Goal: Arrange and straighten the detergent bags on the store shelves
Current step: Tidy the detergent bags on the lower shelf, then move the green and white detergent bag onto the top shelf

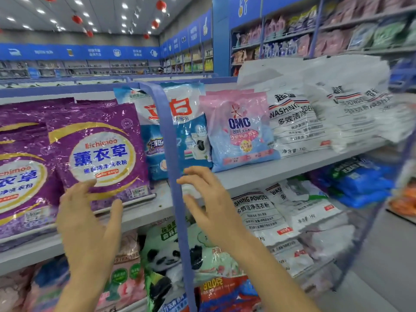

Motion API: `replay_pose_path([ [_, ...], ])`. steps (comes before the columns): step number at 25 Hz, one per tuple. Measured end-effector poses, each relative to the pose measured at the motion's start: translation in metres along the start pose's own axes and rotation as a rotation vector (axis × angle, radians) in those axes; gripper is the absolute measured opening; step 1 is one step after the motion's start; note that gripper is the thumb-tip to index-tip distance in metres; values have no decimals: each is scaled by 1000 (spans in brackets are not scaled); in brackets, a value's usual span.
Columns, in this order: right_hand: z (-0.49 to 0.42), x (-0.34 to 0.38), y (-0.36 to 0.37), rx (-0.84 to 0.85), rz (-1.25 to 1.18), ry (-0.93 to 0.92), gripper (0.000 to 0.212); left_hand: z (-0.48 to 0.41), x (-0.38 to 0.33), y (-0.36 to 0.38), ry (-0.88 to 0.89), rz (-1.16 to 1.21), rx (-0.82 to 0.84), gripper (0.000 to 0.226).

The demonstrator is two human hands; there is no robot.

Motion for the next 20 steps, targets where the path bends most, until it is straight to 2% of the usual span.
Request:
replay_pose_path([
  [4,67,-66,-57,-54,59,192,25,80,-43,34,135,188,123,31],
  [7,122,-127,-105,-91,118,339,25,143,-67,112,232,186,347,24],
  [11,183,-217,-161,-83,177,487,21,209,-96,236,331,90,553,15],
  [18,247,-380,-210,174,244,587,28,283,-121,448,201,-318,818,24],
  [20,256,-419,-206,278,280,575,32,295,-119,490,161,-383,834,28],
])
Point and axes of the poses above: each hand's wrist, its own z-axis away from the middle knuckle, its own y-axis out of the palm, x = y × z, the point moved 8 cm from there along -z, towards the middle knuckle, and after that the axes turned 15 degrees about -y, right-handed, at the moved point
